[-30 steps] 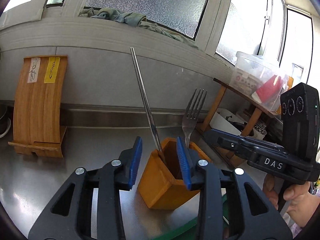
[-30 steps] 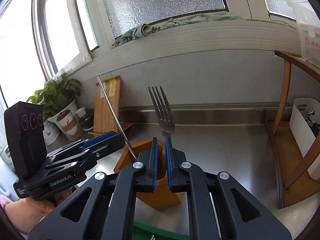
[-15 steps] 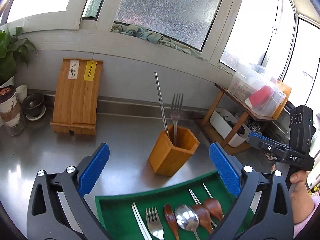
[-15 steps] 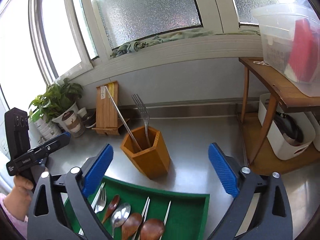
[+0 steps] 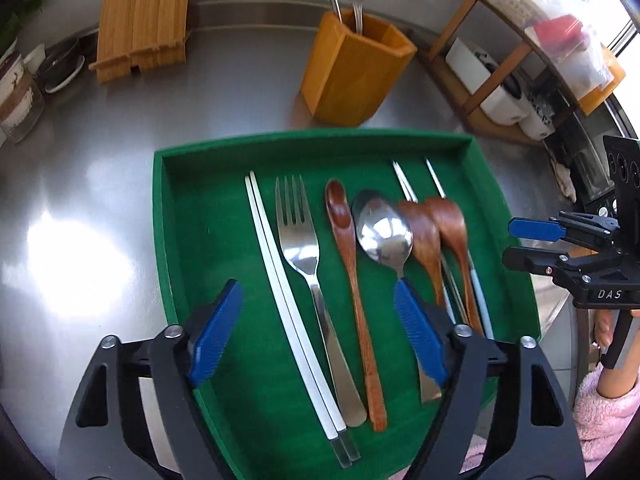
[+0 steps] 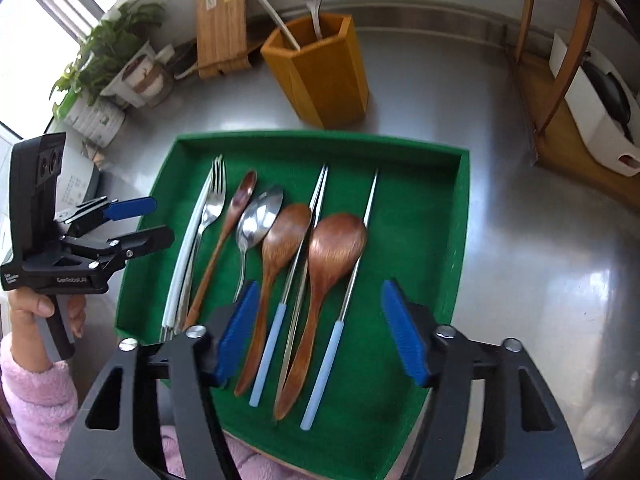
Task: Organize utensils
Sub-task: 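Move both open tools back over the green tray, then grasp a white chopstick with the left tool while the right tool grasps the large wooden spoon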
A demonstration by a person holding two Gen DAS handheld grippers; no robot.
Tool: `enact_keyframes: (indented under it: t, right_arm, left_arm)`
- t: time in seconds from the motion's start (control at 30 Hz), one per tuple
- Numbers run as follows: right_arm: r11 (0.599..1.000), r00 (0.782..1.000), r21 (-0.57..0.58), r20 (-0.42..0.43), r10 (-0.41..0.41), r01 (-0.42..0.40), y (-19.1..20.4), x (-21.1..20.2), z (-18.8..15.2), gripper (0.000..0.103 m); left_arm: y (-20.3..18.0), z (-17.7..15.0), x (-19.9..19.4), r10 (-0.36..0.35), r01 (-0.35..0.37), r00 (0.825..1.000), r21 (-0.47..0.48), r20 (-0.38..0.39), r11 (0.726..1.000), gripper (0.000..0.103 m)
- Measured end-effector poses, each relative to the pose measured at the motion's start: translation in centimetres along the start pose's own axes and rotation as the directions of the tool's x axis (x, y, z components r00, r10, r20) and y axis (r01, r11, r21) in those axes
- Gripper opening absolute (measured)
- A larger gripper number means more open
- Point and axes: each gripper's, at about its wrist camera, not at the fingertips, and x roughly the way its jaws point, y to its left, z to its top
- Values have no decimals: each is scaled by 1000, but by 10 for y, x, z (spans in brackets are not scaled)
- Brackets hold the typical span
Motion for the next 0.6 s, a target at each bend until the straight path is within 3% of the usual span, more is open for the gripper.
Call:
enact_keyframes:
  t: [0.03,0.1,0.13,0.6]
  right_arm:
    - [1000,1000,-3,-11,3,-4,2,4,-2,31]
    - [1000,999,9,-24,21,-21,3,11,-4,24]
    - [1000,999,15,-27,17,-17,3,13,-4,21]
    - [999,996,39,-85,-7,10,1,40,-3,21]
  left_arm:
    - [0,-3,4,11,-11,1000,0,-20,1000,57]
    - [3,-7,10,24,-25,998,-8,-50,1000,42]
    - [4,-8,12,29,-30,998,-13,-56,999,39]
    - [19,-2,14,144,-146,987,-12,-69,989,28]
